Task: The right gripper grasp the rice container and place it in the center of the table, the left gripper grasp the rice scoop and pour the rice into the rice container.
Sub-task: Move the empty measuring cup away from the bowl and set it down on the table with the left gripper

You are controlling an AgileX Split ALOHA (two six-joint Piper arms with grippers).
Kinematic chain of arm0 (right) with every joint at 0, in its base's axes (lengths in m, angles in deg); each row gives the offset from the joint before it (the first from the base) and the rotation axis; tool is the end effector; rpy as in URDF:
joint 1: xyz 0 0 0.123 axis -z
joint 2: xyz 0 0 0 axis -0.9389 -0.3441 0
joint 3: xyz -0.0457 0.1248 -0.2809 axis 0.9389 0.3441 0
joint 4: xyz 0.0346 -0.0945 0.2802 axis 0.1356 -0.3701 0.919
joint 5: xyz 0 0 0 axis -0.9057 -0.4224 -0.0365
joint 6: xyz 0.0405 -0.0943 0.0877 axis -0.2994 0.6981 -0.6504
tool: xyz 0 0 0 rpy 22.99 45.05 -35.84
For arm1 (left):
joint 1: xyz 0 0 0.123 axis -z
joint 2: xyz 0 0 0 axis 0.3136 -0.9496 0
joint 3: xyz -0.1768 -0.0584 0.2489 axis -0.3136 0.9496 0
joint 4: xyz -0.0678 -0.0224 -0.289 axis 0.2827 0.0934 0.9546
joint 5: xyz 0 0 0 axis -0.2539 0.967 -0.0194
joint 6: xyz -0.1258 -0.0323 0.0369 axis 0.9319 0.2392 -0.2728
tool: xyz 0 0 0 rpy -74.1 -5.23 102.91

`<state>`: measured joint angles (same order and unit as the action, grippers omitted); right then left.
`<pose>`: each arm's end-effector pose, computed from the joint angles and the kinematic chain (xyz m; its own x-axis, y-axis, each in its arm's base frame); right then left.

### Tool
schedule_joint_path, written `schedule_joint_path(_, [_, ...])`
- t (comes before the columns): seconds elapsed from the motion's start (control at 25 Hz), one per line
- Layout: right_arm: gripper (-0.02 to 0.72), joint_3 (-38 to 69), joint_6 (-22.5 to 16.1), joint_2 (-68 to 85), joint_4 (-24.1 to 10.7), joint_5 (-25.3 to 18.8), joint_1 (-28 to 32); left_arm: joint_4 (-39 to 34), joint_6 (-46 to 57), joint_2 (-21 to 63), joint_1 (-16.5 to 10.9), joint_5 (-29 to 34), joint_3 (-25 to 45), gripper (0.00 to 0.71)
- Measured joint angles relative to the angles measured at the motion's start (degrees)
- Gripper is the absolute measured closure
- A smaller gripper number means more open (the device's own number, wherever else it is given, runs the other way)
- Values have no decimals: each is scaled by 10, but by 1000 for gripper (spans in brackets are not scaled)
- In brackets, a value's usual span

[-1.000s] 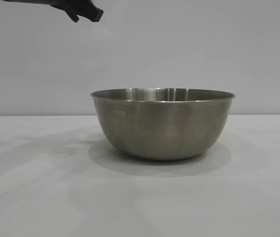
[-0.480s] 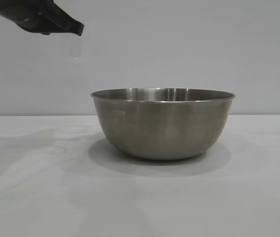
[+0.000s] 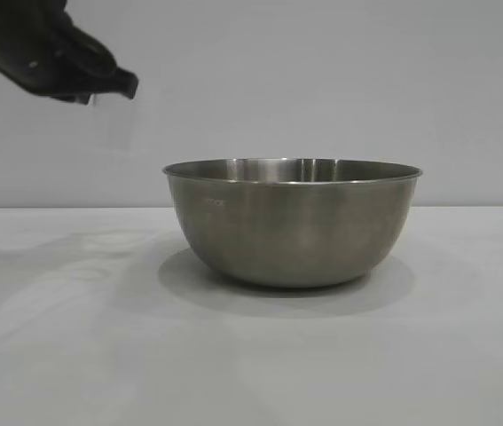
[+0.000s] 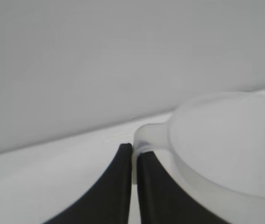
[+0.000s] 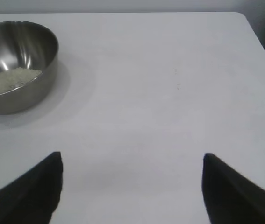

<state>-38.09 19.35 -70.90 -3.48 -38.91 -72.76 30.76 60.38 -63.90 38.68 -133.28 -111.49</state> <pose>0.0426 0.0061 0.2676 -0.5173 -0.0266 -0.8554 -0.0754 0.9971 0.0145 0.4164 -0.1089 0.1118 -0.2914 0.1632 -0.9426 0.0617 0.9865 0.1517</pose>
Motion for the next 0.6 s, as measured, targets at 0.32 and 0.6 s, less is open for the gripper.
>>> schedule_joint_path(0.32, [179, 0, 0, 0, 0, 0, 0, -23, 69, 0, -1, -41, 51, 710])
schedule_joint_path(0.6, [179, 0, 0, 0, 0, 0, 0, -39, 97, -13, -1, -53, 68, 710])
